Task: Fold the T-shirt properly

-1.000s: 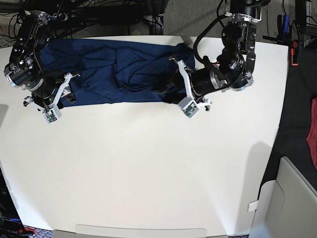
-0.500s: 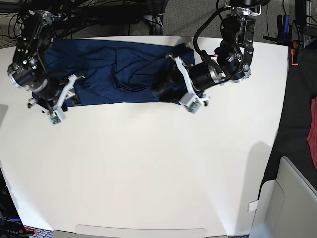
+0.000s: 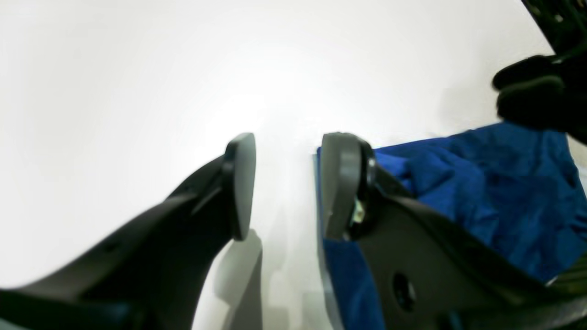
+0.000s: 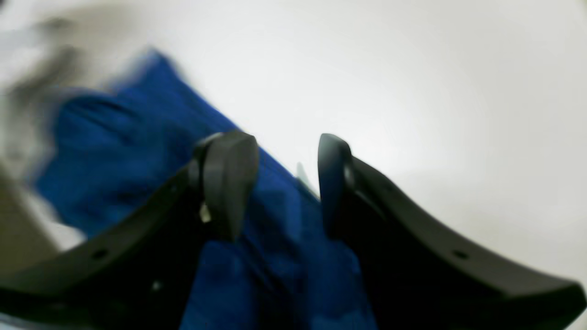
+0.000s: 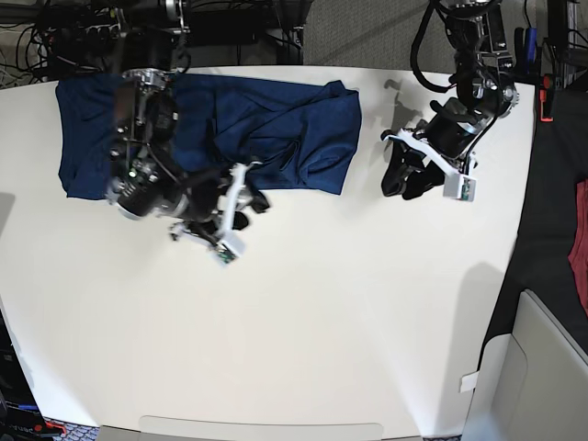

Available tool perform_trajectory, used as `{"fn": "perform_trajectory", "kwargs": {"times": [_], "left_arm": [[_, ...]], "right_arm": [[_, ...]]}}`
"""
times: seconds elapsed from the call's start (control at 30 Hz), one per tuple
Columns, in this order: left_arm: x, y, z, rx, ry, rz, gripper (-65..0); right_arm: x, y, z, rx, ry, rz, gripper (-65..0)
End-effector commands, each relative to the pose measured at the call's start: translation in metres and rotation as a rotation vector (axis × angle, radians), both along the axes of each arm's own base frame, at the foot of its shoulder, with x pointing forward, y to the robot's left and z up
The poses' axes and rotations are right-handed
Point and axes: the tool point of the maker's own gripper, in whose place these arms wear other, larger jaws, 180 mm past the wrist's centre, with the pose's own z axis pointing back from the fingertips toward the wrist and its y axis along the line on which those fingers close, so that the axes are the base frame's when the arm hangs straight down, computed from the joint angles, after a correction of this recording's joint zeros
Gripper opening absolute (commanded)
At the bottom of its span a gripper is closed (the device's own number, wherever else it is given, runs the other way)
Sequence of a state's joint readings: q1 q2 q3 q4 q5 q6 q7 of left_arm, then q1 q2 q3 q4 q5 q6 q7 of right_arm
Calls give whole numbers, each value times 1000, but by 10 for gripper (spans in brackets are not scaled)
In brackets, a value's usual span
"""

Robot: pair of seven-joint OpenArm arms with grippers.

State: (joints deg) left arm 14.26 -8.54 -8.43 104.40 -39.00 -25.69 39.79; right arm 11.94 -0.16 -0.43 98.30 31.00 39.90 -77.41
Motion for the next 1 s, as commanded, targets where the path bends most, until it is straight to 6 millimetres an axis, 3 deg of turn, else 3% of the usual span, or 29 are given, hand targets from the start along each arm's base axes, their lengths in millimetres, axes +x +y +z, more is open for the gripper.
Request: {"fn": "perform_trajectory", "kwargs": {"times": [0.0, 0.23, 0.97], "left_arm": [[5, 1, 13, -24, -48, 13, -422], [4, 22, 6, -17, -28, 74, -422], [4, 27, 5, -15, -26, 90, -422]], "right_arm": [[10, 10, 18, 57, -43, 14, -389], [1, 48, 5, 188, 90, 62, -389], [-11, 62, -27, 263, 251, 83, -389]]}}
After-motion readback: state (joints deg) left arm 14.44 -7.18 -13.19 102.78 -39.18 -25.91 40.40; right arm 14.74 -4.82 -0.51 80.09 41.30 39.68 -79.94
